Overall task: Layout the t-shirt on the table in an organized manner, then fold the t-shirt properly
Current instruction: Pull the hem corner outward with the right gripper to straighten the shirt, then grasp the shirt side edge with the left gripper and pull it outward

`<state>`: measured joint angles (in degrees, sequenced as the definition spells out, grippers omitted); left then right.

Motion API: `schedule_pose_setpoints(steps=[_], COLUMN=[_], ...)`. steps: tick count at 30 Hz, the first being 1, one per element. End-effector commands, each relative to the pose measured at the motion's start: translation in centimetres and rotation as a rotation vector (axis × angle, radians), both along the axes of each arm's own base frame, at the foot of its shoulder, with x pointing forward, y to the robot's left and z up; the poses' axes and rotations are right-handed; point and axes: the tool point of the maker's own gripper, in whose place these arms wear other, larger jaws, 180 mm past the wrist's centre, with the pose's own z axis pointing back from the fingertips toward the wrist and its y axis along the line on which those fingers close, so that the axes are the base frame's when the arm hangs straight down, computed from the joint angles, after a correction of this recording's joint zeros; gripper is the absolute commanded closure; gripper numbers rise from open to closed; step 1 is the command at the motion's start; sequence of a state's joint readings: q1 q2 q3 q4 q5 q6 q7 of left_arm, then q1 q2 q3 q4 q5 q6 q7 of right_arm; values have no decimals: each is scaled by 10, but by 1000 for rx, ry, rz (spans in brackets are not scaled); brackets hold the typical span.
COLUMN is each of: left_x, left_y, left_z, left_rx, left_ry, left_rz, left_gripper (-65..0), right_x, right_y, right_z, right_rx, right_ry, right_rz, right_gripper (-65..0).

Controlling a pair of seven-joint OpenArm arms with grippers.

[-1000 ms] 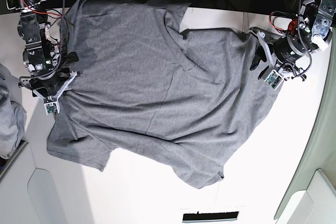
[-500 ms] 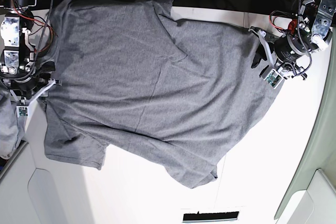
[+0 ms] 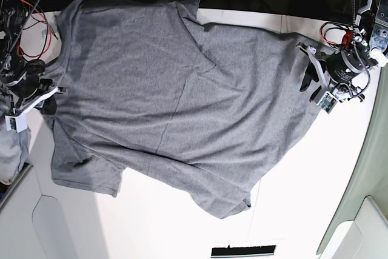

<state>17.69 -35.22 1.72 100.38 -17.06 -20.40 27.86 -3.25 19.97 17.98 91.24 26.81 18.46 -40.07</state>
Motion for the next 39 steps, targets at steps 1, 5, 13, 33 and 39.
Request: schedule_pose_setpoints(steps=[1, 5, 13, 33, 39], left_x=[12, 13, -8, -14, -2], left_y=[3, 7, 39, 20, 19], left_z=[15, 11, -37, -42, -35], left_rx=[1, 4, -7, -140, -132], left_ry=[-52, -42, 82, 140, 136], left_rz=[-5, 6, 90, 107, 90], left_gripper=[-230, -230, -230, -230, -230], right_x=[2, -35, -97, 75, 91], right_y=[0, 25, 13, -50, -39], right_z=[13, 0, -64, -36, -2], right_rx=[-16, 28, 76, 130, 206], right_ry=[-29, 47, 254, 98, 42], right_rz=[30, 163, 122, -56, -27], right_gripper=[0, 0, 0, 0, 0])
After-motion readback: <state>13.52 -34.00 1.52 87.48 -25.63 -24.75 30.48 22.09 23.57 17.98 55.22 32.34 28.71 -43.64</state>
